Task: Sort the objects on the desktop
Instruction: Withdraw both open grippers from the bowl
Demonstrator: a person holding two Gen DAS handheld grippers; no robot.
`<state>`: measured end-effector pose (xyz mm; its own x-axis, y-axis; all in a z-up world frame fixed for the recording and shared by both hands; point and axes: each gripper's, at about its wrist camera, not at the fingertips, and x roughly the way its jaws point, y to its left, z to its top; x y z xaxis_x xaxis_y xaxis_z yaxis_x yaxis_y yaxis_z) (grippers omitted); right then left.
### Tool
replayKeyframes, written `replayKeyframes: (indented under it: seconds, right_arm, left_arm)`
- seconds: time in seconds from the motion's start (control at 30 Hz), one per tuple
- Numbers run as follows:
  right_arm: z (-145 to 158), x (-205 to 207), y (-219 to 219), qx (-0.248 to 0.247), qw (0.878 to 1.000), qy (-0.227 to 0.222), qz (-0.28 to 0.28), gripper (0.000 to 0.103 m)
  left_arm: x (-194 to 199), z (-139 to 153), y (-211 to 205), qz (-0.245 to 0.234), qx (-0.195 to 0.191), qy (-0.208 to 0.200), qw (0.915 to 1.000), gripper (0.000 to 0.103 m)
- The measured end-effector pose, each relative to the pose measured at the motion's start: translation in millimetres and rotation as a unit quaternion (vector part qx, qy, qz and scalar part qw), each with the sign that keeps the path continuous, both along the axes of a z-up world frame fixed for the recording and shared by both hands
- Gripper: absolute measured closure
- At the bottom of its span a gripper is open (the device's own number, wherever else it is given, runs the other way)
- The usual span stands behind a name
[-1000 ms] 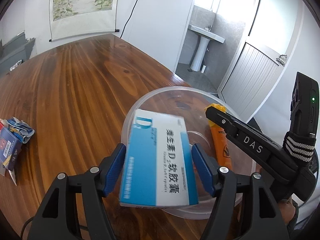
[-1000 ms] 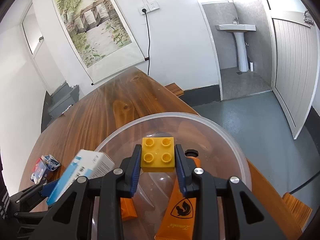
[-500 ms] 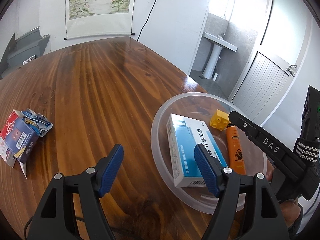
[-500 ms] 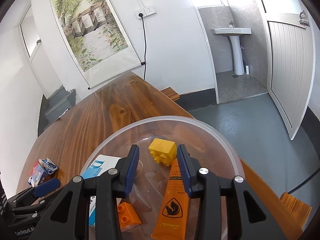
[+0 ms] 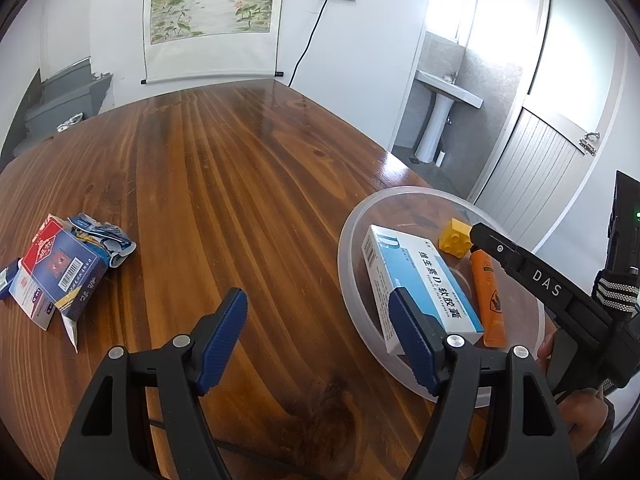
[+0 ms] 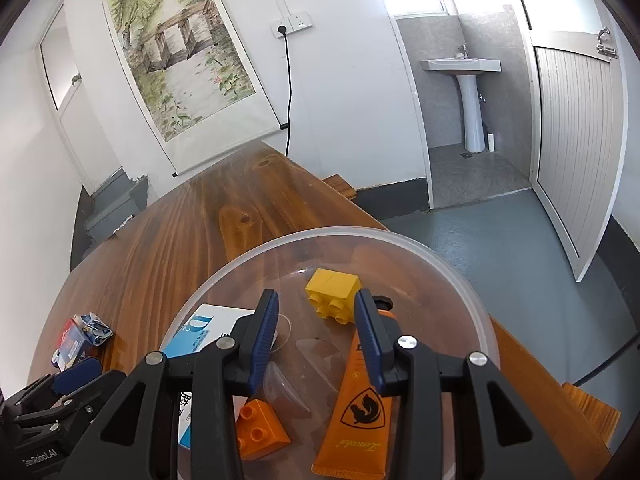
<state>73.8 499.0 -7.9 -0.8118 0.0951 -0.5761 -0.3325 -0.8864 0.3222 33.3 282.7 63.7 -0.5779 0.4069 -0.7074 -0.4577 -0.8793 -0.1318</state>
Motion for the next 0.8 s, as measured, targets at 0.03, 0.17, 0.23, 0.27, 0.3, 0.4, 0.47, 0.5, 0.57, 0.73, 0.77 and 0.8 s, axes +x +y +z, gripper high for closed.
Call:
replayKeyframes:
  seconds: [0.03, 0.17, 0.23, 0.27, 0.3, 0.4, 0.47, 0.5, 0.57, 0.73, 0.77, 0.8]
  right_arm:
    - [0.1, 0.0, -1.3, 0.0, 1.0, 0.0, 0.001, 0.06]
    - [1.6, -0.1, -7.2, 0.005, 1.0, 0.0, 0.004, 0.06]
    - [2.7, 0.0, -10.2, 0.007, 1.0, 0.0, 0.005, 0.06]
    - [3.4, 0.0, -12.0, 0.009, 1.0, 0.0, 0.005, 0.06]
    - [4.2, -0.3, -13.7, 0.01, 1.0, 0.0, 0.006, 0.06]
    - [7.0, -1.5, -18.5, 0.013, 1.0, 0.001, 0.01, 0.06]
    - [9.6, -2.3, -23.4, 0.016, 1.0, 0.003, 0.014, 0.06]
    - [10.9, -2.8, -26.7, 0.017, 1.0, 0.003, 0.017, 0.059]
    - [12.1, -4.2, -32.0, 0.019, 1.0, 0.003, 0.023, 0.059]
    - [13.3, -10.0, -47.0, 0.025, 0.999, 0.0, 0.041, 0.059]
    - [13.3, -10.6, -50.8, 0.027, 0.999, 0.0, 0.045, 0.059]
    - [13.3, -11.4, -53.8, 0.028, 0.998, -0.001, 0.049, 0.059]
  left_arm:
    - [-0.3, -0.4, -1.2, 0.001, -0.001, 0.0, 1.0, 0.027]
    - [-1.1, -4.0, -6.2, 0.002, -0.002, -0.008, 1.0, 0.027]
    - [0.4, -4.3, -10.0, 0.001, -0.001, -0.008, 1.0, 0.027]
    - [0.6, -4.0, -11.1, 0.001, -0.001, -0.007, 1.0, 0.027]
    - [0.8, -3.5, -12.8, 0.002, -0.001, -0.006, 1.0, 0.027]
    - [0.6, -2.4, -18.8, 0.008, 0.0, -0.004, 1.0, 0.027]
    - [-0.1, -1.9, -24.6, 0.013, 0.0, -0.004, 0.9999, 0.027]
    - [-0.6, -1.7, -27.6, 0.017, -0.001, -0.004, 0.9998, 0.027]
    - [-1.3, -1.2, -34.0, 0.024, -0.005, -0.001, 0.9997, 0.027]
    - [-1.0, -0.5, -48.4, 0.037, -0.008, 0.003, 0.9993, 0.027]
    - [-1.1, -0.6, -51.3, 0.04, -0.008, 0.003, 0.9992, 0.027]
    - [-1.2, -0.8, -54.1, 0.042, -0.008, 0.002, 0.9991, 0.027]
